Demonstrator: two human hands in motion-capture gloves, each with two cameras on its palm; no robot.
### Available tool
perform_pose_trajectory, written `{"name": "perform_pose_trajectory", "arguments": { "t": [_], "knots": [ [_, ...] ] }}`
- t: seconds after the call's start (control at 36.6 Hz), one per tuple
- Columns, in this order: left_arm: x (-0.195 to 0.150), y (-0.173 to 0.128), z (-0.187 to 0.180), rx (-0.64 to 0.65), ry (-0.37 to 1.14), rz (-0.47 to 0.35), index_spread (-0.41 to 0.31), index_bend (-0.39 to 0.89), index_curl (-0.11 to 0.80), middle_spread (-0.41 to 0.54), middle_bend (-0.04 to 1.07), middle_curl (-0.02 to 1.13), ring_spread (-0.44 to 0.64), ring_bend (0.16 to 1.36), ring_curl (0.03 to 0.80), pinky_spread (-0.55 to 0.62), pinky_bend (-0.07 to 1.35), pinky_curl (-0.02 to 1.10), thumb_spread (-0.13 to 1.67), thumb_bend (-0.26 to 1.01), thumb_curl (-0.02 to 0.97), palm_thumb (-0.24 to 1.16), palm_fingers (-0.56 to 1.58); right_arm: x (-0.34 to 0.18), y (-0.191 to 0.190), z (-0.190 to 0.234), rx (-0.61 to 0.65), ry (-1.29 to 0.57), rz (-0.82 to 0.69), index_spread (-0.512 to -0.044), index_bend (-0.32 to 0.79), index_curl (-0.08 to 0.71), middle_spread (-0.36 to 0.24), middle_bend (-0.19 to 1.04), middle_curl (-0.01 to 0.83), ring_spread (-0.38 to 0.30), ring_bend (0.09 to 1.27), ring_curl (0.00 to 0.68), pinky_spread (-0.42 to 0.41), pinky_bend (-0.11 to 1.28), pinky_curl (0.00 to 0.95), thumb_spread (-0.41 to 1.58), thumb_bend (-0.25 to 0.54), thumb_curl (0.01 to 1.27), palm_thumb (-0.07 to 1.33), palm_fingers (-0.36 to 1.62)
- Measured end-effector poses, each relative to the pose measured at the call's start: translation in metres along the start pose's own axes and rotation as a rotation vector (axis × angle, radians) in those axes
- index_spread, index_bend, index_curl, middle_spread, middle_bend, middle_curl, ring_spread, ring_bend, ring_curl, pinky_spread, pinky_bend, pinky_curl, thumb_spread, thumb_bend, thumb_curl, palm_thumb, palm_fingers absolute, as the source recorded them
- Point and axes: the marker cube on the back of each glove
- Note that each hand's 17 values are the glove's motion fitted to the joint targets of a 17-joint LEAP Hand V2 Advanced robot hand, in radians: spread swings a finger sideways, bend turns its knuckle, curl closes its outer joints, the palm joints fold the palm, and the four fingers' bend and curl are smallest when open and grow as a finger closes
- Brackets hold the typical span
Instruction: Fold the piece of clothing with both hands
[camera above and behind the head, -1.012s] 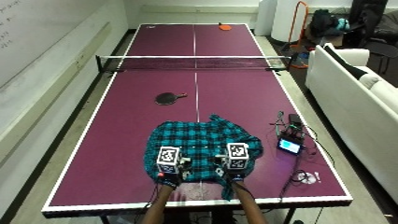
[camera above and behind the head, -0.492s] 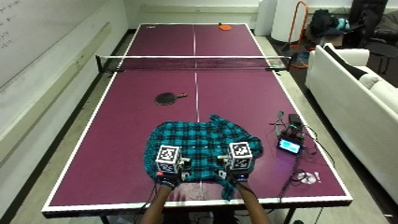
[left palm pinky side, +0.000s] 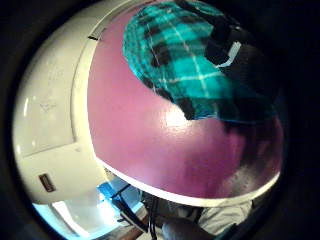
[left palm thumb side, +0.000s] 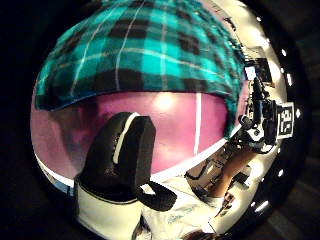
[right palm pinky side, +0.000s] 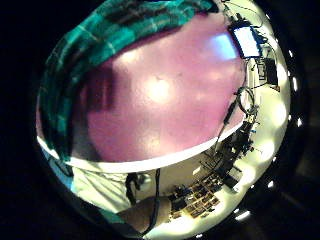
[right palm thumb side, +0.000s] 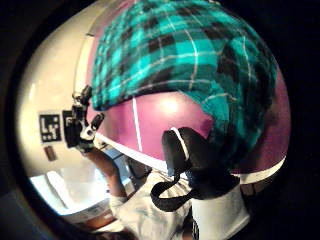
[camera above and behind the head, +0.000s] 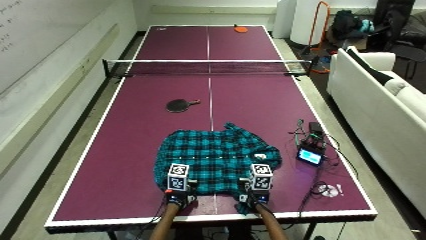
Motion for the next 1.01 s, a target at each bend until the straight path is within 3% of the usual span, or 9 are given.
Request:
{"name": "perform_pose_trajectory", "arguments": {
  "t": [0.08, 0.27, 0.3, 0.38, 0.52, 0.66, 0.77, 0.9, 1.01],
  "knots": [
    [-0.006, -0.001, 0.019, -0.079, 0.036, -0.008, -0.076, 0.1, 0.243, 0.038, 0.15, 0.25, 0.11, 0.63, 0.317, 0.22, 0.53, 0.37, 1.15, -0.02, 0.195, 0.18, 0.36, 0.002, 0.016, 0.002, -0.076, 0.0, 0.03, -0.376, 0.13, 0.236, -0.003, 0.18, 0.261, 0.142, 0.27, 0.202, 0.258, 0.49, 0.307, 1.14, 0.076, 0.23, 0.5, 0.06],
    [-0.026, -0.022, 0.037, 0.164, -0.04, -0.034, -0.071, 0.19, 0.282, 0.035, 0.16, 0.26, 0.12, 0.59, 0.307, 0.21, 0.51, 0.36, 1.19, -0.01, 0.2, 0.18, 0.39, 0.013, 0.012, 0.0, 0.087, -0.032, 0.007, -0.367, 0.21, 0.27, -0.055, 0.21, 0.283, 0.064, 0.3, 0.21, 0.232, 0.43, 0.291, 1.13, 0.056, 0.26, 0.55, 0.23],
    [-0.033, -0.037, 0.049, 0.226, -0.076, -0.038, -0.103, 0.22, 0.298, -0.029, 0.21, 0.28, 0.04, 0.61, 0.314, 0.14, 0.5, 0.36, 1.24, 0.03, 0.211, 0.25, 0.56, 0.015, 0.014, -0.002, 0.131, -0.018, -0.001, -0.376, 0.36, 0.322, -0.102, 0.24, 0.296, 0.004, 0.3, 0.215, 0.203, 0.37, 0.279, 1.16, 0.113, 0.28, 0.65, 0.43],
    [-0.046, -0.073, 0.083, 0.396, -0.14, -0.014, -0.141, 0.21, 0.31, -0.102, 0.2, 0.28, -0.05, 0.62, 0.3, 0.05, 0.48, 0.35, 1.29, 0.08, 0.23, 0.35, 0.73, 0.021, 0.022, -0.009, 0.219, 0.003, -0.043, -0.37, 0.4, 0.324, -0.16, 0.24, 0.304, -0.096, 0.34, 0.219, 0.139, 0.32, 0.254, 1.17, 0.165, 0.3, 0.77, 0.7],
    [-0.049, -0.049, 0.055, 0.544, -0.137, 0.055, -0.254, 0.27, 0.356, -0.232, 0.3, 0.34, -0.25, 0.61, 0.31, -0.15, 0.37, 0.33, 1.25, 0.19, 0.294, 0.62, 1.15, 0.041, 0.01, 0.003, 0.224, 0.002, -0.148, -0.348, 0.3, 0.337, -0.221, 0.35, 0.356, -0.21, 0.5, 0.287, 0.034, 0.22, 0.247, 1.16, 0.213, 0.32, 0.9, 1.06],
    [-0.045, 0.012, 0.027, 0.376, -0.002, 0.143, -0.298, 0.22, 0.375, -0.301, 0.37, 0.4, -0.33, 0.65, 0.358, -0.23, 0.31, 0.35, 1.21, 0.2, 0.304, 0.69, 1.22, 0.046, 0.037, -0.027, 0.128, -0.005, -0.264, -0.336, 0.17, 0.353, -0.244, 0.37, 0.388, -0.246, 0.6, 0.361, -0.065, 0.28, 0.3, 1.15, 0.211, 0.33, 0.95, 1.21],
    [-0.051, 0.023, -0.001, 0.33, 0.018, 0.183, -0.318, 0.21, 0.392, -0.329, 0.38, 0.42, -0.36, 0.64, 0.372, -0.26, 0.28, 0.36, 1.2, 0.18, 0.305, 0.71, 1.23, 0.042, 0.045, -0.065, 0.066, -0.029, -0.322, -0.335, 0.11, 0.338, -0.249, 0.35, 0.399, -0.256, 0.64, 0.396, -0.184, 0.39, 0.34, 1.14, 0.199, 0.32, 0.97, 1.26],
    [-0.062, 0.0, -0.039, 0.246, -0.001, 0.158, -0.332, 0.19, 0.406, -0.35, 0.38, 0.44, -0.38, 0.63, 0.38, -0.29, 0.27, 0.37, 1.18, 0.16, 0.301, 0.74, 1.25, 0.032, 0.013, -0.118, 0.018, -0.042, -0.293, -0.327, 0.11, 0.327, -0.254, 0.35, 0.415, -0.256, 0.69, 0.424, -0.259, 0.44, 0.369, 1.14, 0.186, 0.32, 0.99, 1.27],
    [-0.066, -0.054, -0.064, 0.161, 0.021, 0.106, -0.339, 0.18, 0.414, -0.361, 0.39, 0.45, -0.39, 0.63, 0.384, -0.3, 0.26, 0.37, 1.17, 0.14, 0.297, 0.75, 1.26, 0.013, -0.029, -0.154, -0.068, -0.065, -0.186, -0.322, 0.1, 0.318, -0.257, 0.38, 0.433, -0.255, 0.72, 0.441, -0.29, 0.45, 0.383, 1.15, 0.174, 0.31, 1.0, 1.26]
  ]
}}
